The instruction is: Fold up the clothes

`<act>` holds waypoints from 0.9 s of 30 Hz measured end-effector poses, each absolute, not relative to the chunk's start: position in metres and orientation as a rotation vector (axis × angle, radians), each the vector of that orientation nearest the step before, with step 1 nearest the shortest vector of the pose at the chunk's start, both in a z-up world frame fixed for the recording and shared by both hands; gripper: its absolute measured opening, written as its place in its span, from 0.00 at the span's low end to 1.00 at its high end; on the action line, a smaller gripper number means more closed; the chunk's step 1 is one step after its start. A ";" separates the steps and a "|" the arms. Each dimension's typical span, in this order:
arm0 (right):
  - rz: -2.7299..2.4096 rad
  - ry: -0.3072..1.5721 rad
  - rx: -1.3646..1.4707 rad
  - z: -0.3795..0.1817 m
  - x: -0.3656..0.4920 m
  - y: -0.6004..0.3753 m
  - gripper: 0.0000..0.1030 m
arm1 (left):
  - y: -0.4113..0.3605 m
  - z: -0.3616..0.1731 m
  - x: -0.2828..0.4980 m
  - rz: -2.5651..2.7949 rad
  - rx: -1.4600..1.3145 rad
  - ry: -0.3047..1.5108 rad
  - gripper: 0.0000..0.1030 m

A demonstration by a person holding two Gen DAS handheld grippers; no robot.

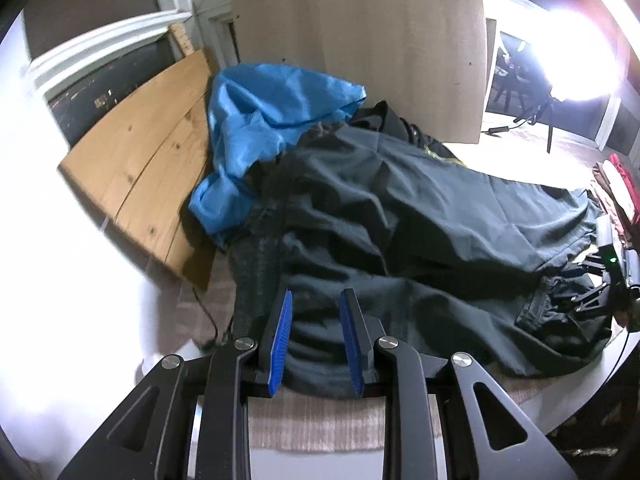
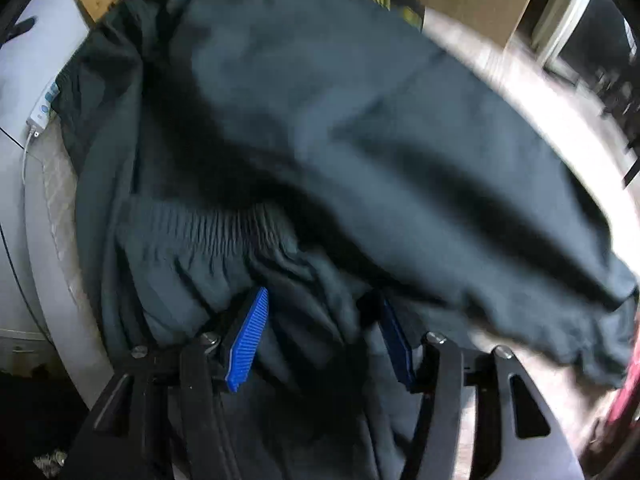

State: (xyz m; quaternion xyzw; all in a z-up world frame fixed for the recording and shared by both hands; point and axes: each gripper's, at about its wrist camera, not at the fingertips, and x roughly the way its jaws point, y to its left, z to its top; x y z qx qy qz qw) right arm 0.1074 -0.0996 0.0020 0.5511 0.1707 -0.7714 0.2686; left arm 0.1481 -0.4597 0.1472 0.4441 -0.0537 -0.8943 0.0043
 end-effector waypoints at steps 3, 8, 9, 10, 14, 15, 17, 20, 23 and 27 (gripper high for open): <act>-2.086 0.385 1.451 0.012 0.116 -0.091 0.05 | -0.467 0.138 0.154 -2.766 1.412 -0.149 0.23; -2.251 0.142 1.340 0.059 0.136 -0.039 0.03 | -0.471 0.131 0.146 -2.744 1.425 -0.122 0.23; -2.303 0.070 1.319 0.071 0.144 -0.018 0.03 | -0.470 0.130 0.143 -2.744 1.429 -0.126 0.23; -2.342 -0.003 1.309 0.080 0.150 0.003 0.03 | -0.467 0.129 0.139 -2.749 1.435 -0.134 0.23; -2.635 -0.419 1.281 0.102 0.191 0.111 0.03 | -0.453 0.126 0.124 -2.772 1.459 -0.160 0.23; -2.720 -0.512 1.307 0.099 0.206 0.136 0.04 | -0.449 0.126 0.121 -2.780 1.468 -0.166 0.23; -2.821 -0.765 1.453 0.085 0.239 0.197 0.08 | -0.435 0.123 0.113 -2.794 1.496 -0.203 0.23; -2.779 -0.892 1.725 0.059 0.273 0.251 0.16 | -0.417 0.119 0.103 -2.806 1.530 -0.252 0.23; -2.858 -0.777 1.700 0.060 0.275 0.269 0.22 | -0.402 0.118 0.097 -2.806 1.551 -0.299 0.23; -2.906 -0.515 1.698 0.051 0.242 0.281 0.52 | -0.390 0.122 0.102 -2.786 1.558 -0.323 0.23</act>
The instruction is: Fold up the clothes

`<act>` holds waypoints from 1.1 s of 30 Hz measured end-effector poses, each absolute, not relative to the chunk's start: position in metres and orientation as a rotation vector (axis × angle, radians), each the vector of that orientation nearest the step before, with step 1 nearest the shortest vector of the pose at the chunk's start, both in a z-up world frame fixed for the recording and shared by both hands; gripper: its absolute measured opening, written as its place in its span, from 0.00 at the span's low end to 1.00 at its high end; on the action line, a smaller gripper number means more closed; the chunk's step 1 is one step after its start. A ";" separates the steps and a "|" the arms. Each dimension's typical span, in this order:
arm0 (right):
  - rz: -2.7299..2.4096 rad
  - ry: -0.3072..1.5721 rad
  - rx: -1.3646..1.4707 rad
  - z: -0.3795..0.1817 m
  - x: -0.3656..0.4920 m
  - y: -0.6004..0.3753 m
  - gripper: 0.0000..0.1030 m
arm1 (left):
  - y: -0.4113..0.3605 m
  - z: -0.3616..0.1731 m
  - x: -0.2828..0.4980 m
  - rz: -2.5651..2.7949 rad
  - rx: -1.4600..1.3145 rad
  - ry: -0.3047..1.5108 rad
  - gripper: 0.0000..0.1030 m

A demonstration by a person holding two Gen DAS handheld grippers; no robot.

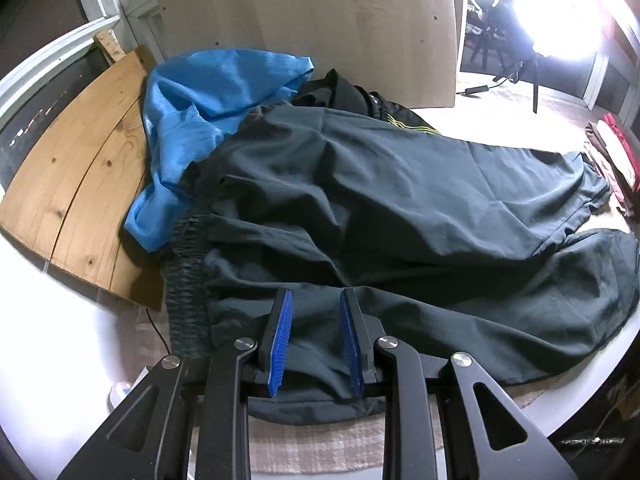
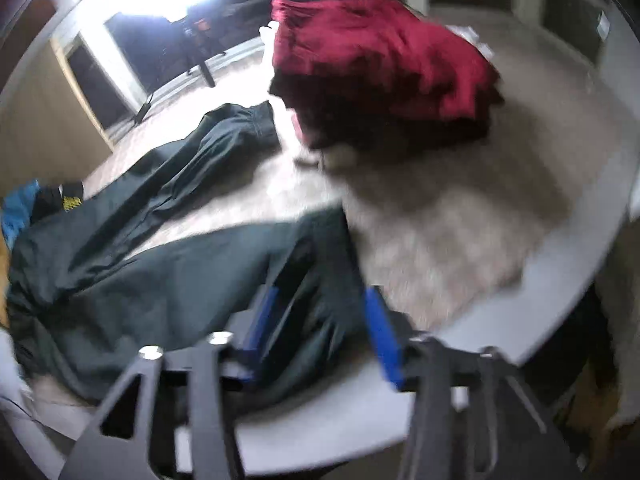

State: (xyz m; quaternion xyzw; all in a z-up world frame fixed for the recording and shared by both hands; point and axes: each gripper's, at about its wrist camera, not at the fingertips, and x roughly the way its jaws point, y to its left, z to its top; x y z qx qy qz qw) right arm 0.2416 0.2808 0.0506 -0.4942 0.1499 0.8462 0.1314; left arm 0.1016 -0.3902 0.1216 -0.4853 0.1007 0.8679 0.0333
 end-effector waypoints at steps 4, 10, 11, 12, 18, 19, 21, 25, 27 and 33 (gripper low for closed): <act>2.403 0.300 -1.627 0.009 0.208 0.288 0.52 | -0.398 0.121 0.123 2.714 -1.549 0.275 0.25; 2.390 0.244 -1.727 -0.011 0.221 0.279 0.55 | -0.444 0.097 0.168 2.789 -1.744 0.198 0.28; 2.397 0.230 -1.720 -0.011 0.222 0.277 0.56 | -0.454 0.089 0.174 2.791 -1.776 0.163 0.28; 2.404 0.217 -1.713 -0.012 0.223 0.275 0.56 | -0.463 0.080 0.178 2.782 -1.799 0.124 0.28; 2.456 0.131 -1.723 -0.009 0.209 0.265 0.46 | -0.483 0.032 0.170 2.727 -1.878 0.039 0.28; 2.459 0.132 -1.723 -0.009 0.206 0.265 0.42 | -0.488 0.029 0.166 2.722 -1.869 -0.039 0.28; 2.459 0.120 -1.731 -0.008 0.202 0.262 0.33 | -0.495 0.022 0.159 2.701 -1.847 -0.199 0.28; 2.433 0.073 -1.731 -0.007 0.196 0.258 0.33 | -0.498 0.008 0.139 2.701 -1.862 -0.270 0.31; 2.425 0.084 -1.728 -0.007 0.193 0.260 0.33 | -0.502 0.000 0.128 2.699 -1.896 -0.335 0.32; 2.416 0.137 -1.690 -0.004 0.193 0.267 0.27 | -0.503 -0.002 0.115 2.723 -1.875 -0.398 0.01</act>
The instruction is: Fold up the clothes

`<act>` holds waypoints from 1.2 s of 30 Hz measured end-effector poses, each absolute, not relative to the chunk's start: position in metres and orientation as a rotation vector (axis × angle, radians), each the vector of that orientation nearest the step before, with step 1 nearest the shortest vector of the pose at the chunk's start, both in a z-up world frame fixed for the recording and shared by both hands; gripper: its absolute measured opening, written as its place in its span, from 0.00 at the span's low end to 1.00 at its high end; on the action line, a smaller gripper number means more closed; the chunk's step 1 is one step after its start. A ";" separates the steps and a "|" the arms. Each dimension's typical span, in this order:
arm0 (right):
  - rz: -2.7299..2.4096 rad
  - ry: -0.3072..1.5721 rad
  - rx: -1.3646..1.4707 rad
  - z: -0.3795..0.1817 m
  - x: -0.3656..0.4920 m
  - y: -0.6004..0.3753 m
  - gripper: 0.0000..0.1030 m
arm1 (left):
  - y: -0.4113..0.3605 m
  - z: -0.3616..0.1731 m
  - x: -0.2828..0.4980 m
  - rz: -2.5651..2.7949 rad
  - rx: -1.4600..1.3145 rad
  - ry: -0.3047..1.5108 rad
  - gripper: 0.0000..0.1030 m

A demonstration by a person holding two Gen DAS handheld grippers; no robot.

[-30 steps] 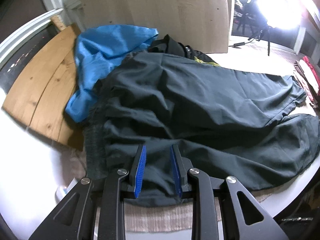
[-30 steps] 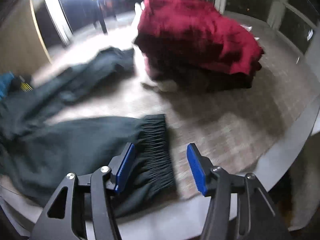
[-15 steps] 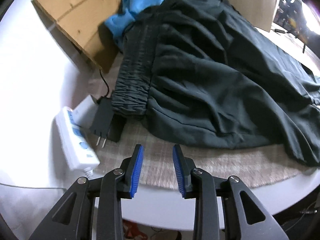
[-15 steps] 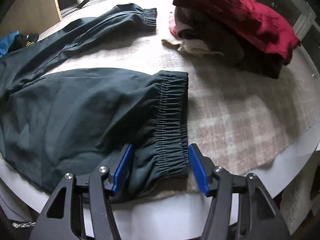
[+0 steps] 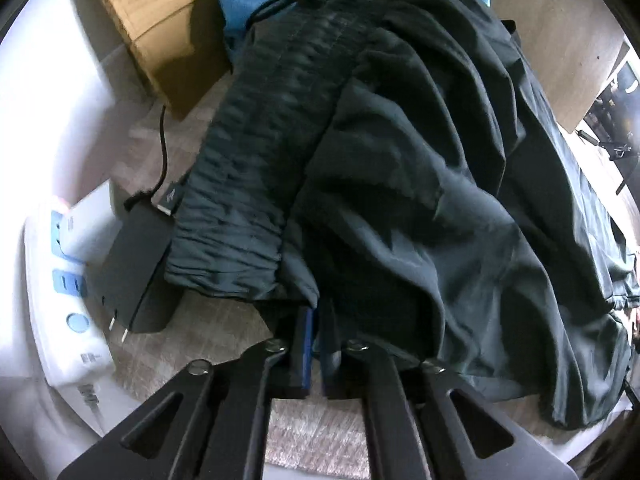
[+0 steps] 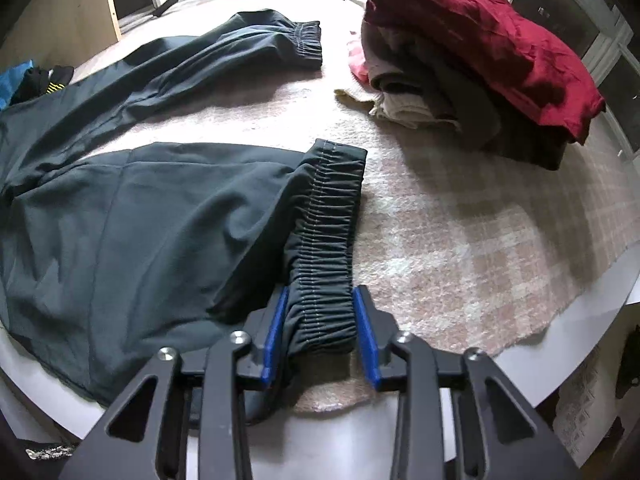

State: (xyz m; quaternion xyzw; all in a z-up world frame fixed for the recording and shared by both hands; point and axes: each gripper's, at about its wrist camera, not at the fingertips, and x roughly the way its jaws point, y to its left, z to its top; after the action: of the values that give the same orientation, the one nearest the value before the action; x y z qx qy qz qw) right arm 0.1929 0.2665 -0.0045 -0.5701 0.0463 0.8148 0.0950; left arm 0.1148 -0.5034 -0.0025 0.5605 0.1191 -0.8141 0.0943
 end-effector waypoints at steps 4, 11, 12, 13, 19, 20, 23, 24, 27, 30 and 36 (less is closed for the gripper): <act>2.427 0.203 -1.649 0.005 0.193 0.281 0.26 | -0.512 0.033 0.136 -2.467 1.579 0.379 0.01; 2.473 0.286 -1.508 0.056 0.210 0.285 0.25 | -0.530 0.082 0.182 -2.467 1.518 0.270 0.01; 2.460 0.276 -1.530 0.051 0.211 0.281 0.25 | -0.534 0.076 0.183 -2.449 1.533 0.270 0.01; 2.443 0.266 -1.559 0.045 0.212 0.278 0.25 | -0.535 0.067 0.185 -2.433 1.550 0.277 0.01; 2.309 0.217 -1.790 0.004 0.219 0.269 0.27 | -0.528 0.019 0.187 -2.287 1.689 0.240 0.10; 2.290 0.220 -1.801 0.007 0.219 0.271 0.29 | -0.527 0.020 0.189 -2.263 1.698 0.226 0.13; 2.286 0.252 -1.758 0.036 0.220 0.281 0.34 | -0.521 0.057 0.193 -2.291 1.650 0.168 0.17; 2.321 0.252 -1.715 0.051 0.221 0.283 0.34 | -0.519 0.071 0.194 -2.306 1.628 0.146 0.17; 2.453 0.316 -1.593 0.093 0.216 0.286 0.35 | -0.512 0.114 0.195 -2.360 1.559 0.083 0.18; 2.582 0.432 -1.508 0.120 0.194 0.281 0.35 | -0.503 0.150 0.161 -2.491 1.486 0.019 0.41; 2.703 0.395 -1.445 0.141 0.113 0.239 0.35 | -0.486 0.173 0.020 -2.713 1.458 -0.002 0.41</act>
State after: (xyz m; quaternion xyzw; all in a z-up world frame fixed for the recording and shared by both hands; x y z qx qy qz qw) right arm 0.1130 0.2385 0.1408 -0.4675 0.1278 0.8743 0.0257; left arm 0.0202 -0.4860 0.1728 0.4731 -0.0005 -0.8805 0.0308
